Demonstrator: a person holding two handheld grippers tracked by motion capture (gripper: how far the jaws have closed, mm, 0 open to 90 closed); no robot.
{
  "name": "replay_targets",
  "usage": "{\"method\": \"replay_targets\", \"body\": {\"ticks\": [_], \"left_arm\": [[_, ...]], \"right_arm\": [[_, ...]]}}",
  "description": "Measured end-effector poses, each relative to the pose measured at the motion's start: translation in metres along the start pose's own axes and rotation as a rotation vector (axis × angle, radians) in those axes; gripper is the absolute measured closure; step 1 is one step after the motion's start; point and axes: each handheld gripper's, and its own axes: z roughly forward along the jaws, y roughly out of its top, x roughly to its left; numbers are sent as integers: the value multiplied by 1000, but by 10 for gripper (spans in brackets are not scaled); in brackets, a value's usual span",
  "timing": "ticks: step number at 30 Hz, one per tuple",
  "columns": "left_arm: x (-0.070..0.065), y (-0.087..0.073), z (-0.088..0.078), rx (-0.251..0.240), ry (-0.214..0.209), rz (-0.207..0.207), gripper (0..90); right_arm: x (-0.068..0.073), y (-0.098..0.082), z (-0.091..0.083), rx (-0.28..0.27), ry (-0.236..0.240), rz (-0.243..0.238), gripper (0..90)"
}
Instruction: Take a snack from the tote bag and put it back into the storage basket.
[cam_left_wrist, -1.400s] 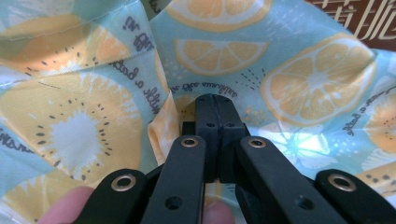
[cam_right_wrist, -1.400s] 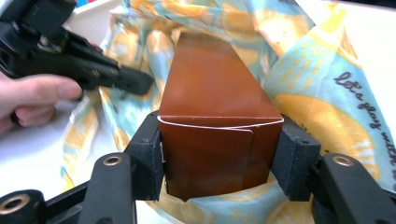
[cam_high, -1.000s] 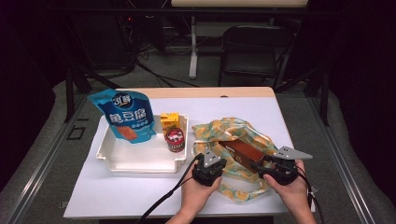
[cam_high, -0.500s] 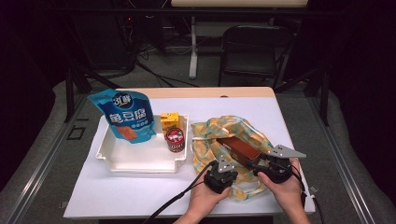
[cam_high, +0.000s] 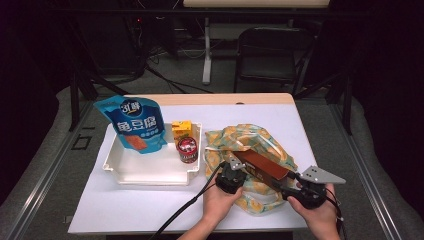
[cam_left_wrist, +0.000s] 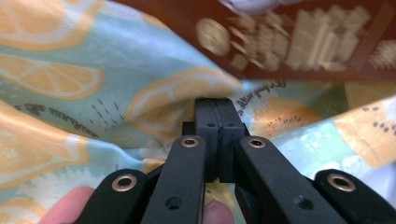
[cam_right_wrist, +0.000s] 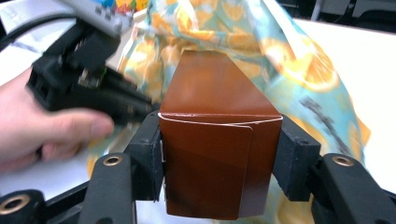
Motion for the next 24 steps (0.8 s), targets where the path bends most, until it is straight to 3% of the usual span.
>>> {"method": "replay_targets", "body": {"ticks": [4,6,8,13,17,19,22,24], "left_arm": [[1,-1,-2,-4,2,2,900],[1,-2,-2,-11,3,-2,900],[1,-3,-4,-14,4,12,900],[1,-4,-6,-13,-18,13,900],[1,-5,-6,-20,-23,16,900],[2,-5,-7,-22,-21,22,900],[3,-5,-8,-17,-24,19,900],[3,-5,-8,-16,-23,22,900]], "right_arm": [[-8,-19,-6,52,9,12,436],[-16,-29,-5,97,38,38,430],[-19,-32,-5,108,50,46,421],[-15,-13,-4,73,35,18,327],[-8,5,4,67,30,-14,359],[-3,12,14,100,24,-50,370],[-1,16,27,144,9,-61,377],[-2,17,38,181,-27,-66,377]]}}
